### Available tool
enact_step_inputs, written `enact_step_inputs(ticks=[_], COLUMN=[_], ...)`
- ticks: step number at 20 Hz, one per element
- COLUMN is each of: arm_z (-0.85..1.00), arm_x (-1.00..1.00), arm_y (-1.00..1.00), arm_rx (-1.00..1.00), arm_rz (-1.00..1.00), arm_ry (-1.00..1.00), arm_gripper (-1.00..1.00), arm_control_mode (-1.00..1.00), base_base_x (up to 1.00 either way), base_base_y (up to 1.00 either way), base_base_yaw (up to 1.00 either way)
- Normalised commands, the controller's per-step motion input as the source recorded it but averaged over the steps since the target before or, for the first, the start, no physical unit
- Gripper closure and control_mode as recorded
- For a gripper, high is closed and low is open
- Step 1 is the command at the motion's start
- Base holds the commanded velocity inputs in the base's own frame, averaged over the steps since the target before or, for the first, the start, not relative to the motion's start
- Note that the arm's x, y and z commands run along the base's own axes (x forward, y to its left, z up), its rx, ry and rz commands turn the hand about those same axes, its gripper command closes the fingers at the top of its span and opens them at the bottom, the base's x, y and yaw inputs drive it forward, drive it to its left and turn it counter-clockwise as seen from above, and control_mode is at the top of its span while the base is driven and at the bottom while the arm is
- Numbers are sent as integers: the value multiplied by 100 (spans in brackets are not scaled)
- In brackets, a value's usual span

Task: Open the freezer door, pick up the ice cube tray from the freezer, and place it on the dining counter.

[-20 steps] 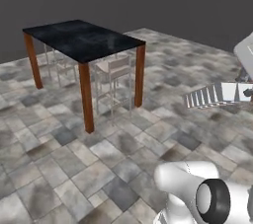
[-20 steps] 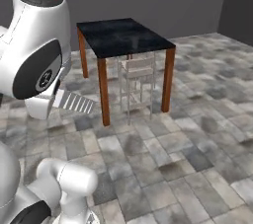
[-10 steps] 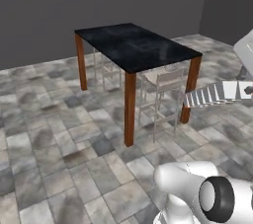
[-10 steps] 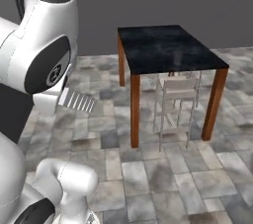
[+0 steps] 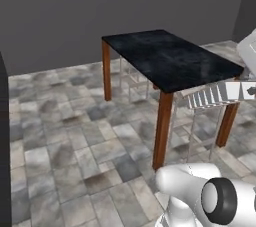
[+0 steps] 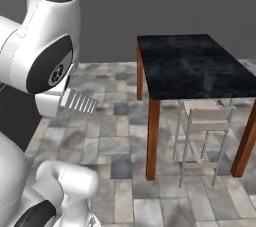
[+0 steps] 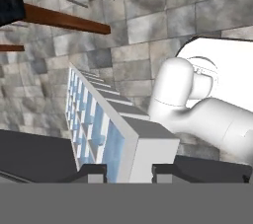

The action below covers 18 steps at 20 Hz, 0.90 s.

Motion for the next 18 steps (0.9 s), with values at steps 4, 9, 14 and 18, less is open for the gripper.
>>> enact_step_inputs(ticks=[4, 9, 14, 18], arm_z=[0, 0, 0, 0], arm_x=[0, 0, 0, 0], arm_y=[0, 0, 0, 0], arm_rx=[0, 0, 0, 0], arm_rz=[0, 0, 0, 0], arm_ry=[0, 0, 0, 0], arm_gripper=[100, 100, 100, 100], arm_control_mode=[100, 100, 100, 100], base_base_x=[100, 100, 97, 83], base_base_y=[-32, -49, -51, -46], base_base_yaw=[1, -11, -18, -20])
